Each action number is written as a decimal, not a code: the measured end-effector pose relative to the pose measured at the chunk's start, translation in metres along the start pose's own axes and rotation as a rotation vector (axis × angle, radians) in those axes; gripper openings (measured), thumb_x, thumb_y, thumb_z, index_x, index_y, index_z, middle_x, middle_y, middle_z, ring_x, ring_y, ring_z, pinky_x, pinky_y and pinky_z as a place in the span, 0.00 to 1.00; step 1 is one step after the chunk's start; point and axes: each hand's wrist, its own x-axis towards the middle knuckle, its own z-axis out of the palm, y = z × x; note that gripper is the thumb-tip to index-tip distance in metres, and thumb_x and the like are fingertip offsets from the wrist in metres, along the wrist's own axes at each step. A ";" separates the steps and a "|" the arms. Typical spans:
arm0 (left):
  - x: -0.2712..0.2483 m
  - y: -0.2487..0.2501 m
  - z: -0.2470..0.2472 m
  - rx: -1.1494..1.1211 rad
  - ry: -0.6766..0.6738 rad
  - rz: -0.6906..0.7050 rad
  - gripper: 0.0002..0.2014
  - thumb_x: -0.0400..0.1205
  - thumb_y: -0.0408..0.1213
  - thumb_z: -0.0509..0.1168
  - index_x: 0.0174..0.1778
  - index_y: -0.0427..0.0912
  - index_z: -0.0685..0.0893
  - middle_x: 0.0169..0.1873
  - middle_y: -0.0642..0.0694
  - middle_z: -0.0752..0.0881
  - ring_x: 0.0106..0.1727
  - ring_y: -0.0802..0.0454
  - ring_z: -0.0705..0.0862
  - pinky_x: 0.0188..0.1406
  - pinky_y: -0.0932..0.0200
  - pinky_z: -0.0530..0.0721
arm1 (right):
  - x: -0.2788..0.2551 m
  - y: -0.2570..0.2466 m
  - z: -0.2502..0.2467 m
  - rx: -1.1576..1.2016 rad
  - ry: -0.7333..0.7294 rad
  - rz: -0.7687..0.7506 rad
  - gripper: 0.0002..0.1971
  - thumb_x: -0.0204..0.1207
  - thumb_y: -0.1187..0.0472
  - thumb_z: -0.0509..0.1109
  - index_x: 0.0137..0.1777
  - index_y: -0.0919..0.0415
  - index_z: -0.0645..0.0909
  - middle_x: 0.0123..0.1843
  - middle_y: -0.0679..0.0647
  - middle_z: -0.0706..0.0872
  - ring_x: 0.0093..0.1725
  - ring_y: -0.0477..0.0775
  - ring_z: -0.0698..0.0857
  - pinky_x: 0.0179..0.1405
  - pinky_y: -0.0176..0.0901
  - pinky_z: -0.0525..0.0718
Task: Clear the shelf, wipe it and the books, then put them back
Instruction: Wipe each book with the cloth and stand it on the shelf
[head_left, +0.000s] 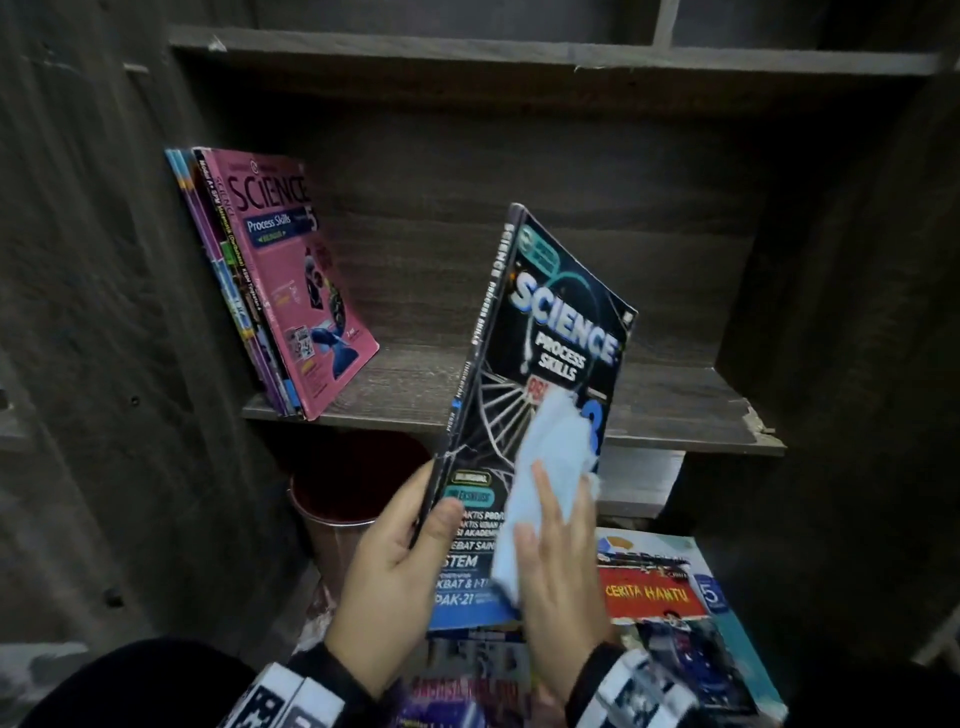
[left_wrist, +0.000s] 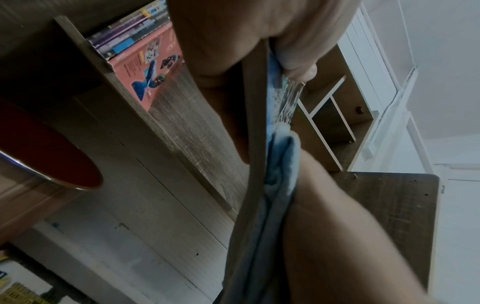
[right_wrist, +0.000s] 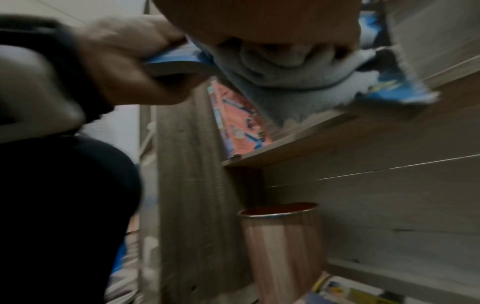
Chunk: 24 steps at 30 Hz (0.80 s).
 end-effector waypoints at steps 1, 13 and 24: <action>0.001 -0.001 -0.001 -0.015 0.030 -0.002 0.18 0.79 0.47 0.63 0.66 0.54 0.82 0.62 0.52 0.87 0.66 0.51 0.83 0.70 0.40 0.77 | -0.009 -0.007 0.006 -0.034 -0.038 -0.094 0.25 0.81 0.34 0.40 0.76 0.21 0.35 0.83 0.40 0.26 0.83 0.45 0.31 0.83 0.52 0.47; -0.002 0.000 0.001 -0.049 0.002 -0.055 0.19 0.79 0.46 0.62 0.66 0.54 0.82 0.61 0.49 0.88 0.65 0.48 0.84 0.68 0.39 0.78 | 0.012 -0.009 -0.004 0.141 0.129 0.102 0.24 0.73 0.28 0.38 0.71 0.12 0.41 0.75 0.23 0.26 0.77 0.28 0.29 0.81 0.46 0.43; -0.020 -0.003 0.006 0.134 -0.227 -0.147 0.14 0.82 0.49 0.64 0.64 0.62 0.78 0.62 0.71 0.82 0.68 0.71 0.77 0.67 0.74 0.73 | 0.064 0.027 -0.047 0.023 0.398 0.098 0.22 0.86 0.56 0.49 0.75 0.62 0.69 0.85 0.61 0.54 0.84 0.67 0.49 0.80 0.66 0.58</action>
